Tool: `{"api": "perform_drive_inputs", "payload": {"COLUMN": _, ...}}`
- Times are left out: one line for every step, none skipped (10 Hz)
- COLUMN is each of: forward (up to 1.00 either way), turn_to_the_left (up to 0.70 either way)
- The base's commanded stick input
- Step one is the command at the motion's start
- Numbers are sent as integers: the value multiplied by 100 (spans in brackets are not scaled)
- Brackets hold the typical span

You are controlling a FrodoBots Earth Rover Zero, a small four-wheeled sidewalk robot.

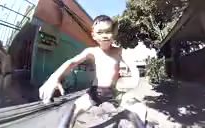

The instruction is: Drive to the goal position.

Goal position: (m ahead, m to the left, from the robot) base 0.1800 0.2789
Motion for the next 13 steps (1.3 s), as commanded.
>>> {"api": "perform_drive_inputs", "payload": {"forward": 0, "turn_to_the_left": 50}}
{"api": "perform_drive_inputs", "payload": {"forward": 0, "turn_to_the_left": 40}}
{"api": "perform_drive_inputs", "payload": {"forward": 0, "turn_to_the_left": 59}}
{"api": "perform_drive_inputs", "payload": {"forward": 0, "turn_to_the_left": 35}}
{"api": "perform_drive_inputs", "payload": {"forward": 0, "turn_to_the_left": 19}}
{"api": "perform_drive_inputs", "payload": {"forward": 0, "turn_to_the_left": 11}}
{"api": "perform_drive_inputs", "payload": {"forward": 0, "turn_to_the_left": 4}}
{"api": "perform_drive_inputs", "payload": {"forward": 0, "turn_to_the_left": 0}}
{"api": "perform_drive_inputs", "payload": {"forward": 0, "turn_to_the_left": 0}}
{"api": "perform_drive_inputs", "payload": {"forward": 0, "turn_to_the_left": 0}}
{"api": "perform_drive_inputs", "payload": {"forward": 0, "turn_to_the_left": 0}}
{"api": "perform_drive_inputs", "payload": {"forward": 0, "turn_to_the_left": 0}}
{"api": "perform_drive_inputs", "payload": {"forward": 0, "turn_to_the_left": 0}}
